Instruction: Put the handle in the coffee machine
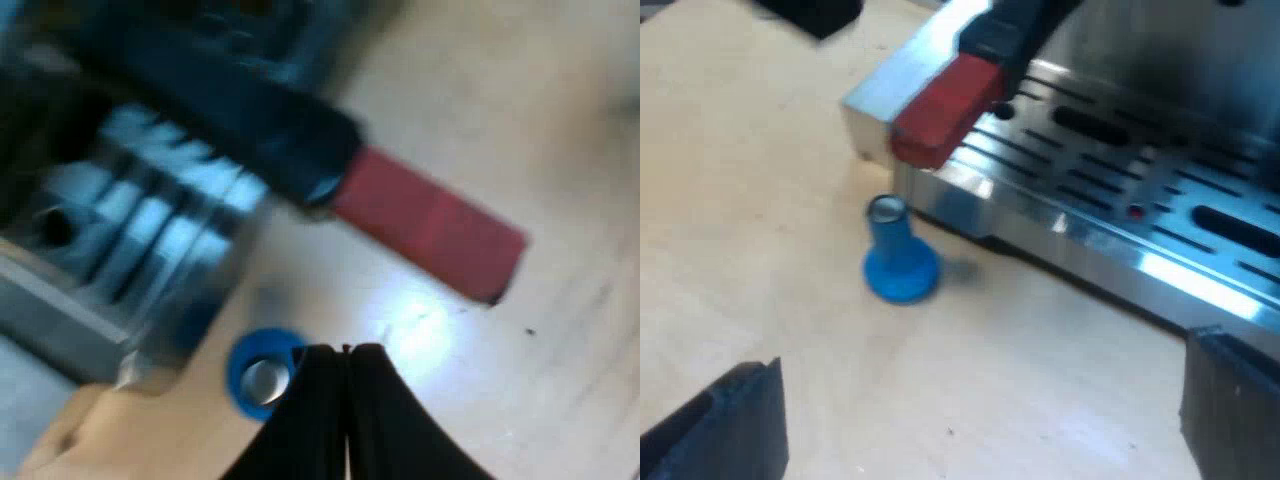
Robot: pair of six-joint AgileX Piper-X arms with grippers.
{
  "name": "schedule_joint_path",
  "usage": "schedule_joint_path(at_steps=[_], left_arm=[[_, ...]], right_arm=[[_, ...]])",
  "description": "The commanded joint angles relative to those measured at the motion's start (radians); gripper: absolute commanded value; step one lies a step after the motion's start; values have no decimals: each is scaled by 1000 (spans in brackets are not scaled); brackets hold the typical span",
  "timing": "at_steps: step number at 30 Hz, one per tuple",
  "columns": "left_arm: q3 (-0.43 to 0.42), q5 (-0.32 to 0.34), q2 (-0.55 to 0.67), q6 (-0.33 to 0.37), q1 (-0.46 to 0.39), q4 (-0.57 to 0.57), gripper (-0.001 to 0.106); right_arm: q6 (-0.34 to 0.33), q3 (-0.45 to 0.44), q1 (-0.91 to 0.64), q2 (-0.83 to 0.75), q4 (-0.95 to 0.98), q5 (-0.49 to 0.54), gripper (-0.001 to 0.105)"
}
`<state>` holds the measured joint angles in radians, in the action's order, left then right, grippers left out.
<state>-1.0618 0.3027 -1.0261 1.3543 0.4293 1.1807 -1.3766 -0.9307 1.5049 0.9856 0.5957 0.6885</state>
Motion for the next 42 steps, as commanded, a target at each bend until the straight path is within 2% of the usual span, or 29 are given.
schedule_joint_path(at_steps=[1,4,5,9,10,11,14,16,20,25,27,34,35,37,40,42], left_arm=[[-6,6,35,-3,-48,28,0],[-6,16,61,-3,-104,46,4],[-6,25,70,-3,-128,55,11],[-6,62,98,-3,-183,79,49],[-6,77,113,-3,-203,87,67],[-6,80,128,-3,-216,92,77],[-6,79,164,-6,-236,95,80],[-6,79,187,-6,-243,95,80],[-6,75,251,2,-247,91,80],[-39,75,290,59,-247,83,80],[-83,63,291,121,-247,69,80],[-185,35,287,134,-247,29,80],[-200,37,287,134,-247,26,80],[-219,37,287,140,-247,19,80],[-233,37,287,145,-247,18,80],[-233,37,287,180,-247,18,80]], right_arm=[[-66,-9,-3,-4,-16,-53,81],[-84,-16,-32,-4,-16,-164,81],[-85,-15,-55,-4,-20,-215,81],[-85,-15,-98,-4,-48,-281,81],[-87,-15,-156,-4,-88,-338,81],[-95,-22,-188,-4,-100,-385,81],[-126,-46,-264,-4,-102,-478,81],[-134,-68,-309,-4,-97,-499,81],[-196,-136,-391,-4,-71,-514,81],[-229,-223,-479,-7,32,-506,81],[-252,-257,-538,-11,86,-506,81],[-260,-280,-702,-61,131,-506,81],[-265,-280,-778,-96,146,-506,81],[-268,-280,-836,-126,161,-506,81],[-304,-280,-934,-174,199,-506,81],[-326,-280,-996,-211,234,-506,81]])
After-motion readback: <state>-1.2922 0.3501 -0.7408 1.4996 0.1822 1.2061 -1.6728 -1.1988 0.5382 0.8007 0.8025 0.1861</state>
